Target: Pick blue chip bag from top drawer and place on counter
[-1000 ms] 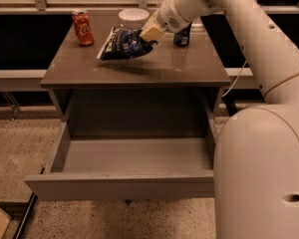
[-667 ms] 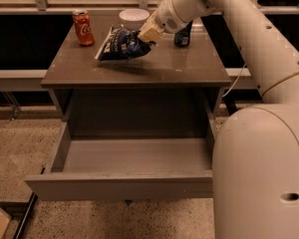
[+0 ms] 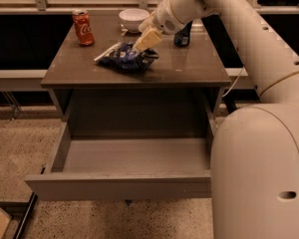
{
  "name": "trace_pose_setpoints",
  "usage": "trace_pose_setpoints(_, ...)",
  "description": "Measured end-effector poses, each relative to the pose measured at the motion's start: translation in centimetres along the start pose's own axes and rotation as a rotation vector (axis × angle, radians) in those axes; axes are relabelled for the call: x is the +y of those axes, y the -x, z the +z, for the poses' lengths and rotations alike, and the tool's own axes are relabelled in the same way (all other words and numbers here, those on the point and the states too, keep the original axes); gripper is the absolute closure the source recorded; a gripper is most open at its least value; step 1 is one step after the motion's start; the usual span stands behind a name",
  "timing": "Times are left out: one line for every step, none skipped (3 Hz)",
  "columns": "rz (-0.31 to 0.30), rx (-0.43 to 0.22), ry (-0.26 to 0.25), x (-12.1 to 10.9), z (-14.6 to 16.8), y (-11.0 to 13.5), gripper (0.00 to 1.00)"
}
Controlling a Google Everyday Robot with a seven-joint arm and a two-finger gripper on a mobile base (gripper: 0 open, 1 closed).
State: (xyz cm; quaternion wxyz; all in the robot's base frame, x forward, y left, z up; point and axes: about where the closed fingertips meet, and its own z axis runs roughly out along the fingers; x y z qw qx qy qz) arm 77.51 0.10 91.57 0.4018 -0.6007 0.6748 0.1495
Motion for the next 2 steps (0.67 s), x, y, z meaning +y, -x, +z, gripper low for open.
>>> trace_pose_setpoints(0.000,0.000,0.005,0.10,0.32,-0.01,0.00)
trace_pose_setpoints(0.000,0.000,0.005,0.10,0.32,-0.01,0.00)
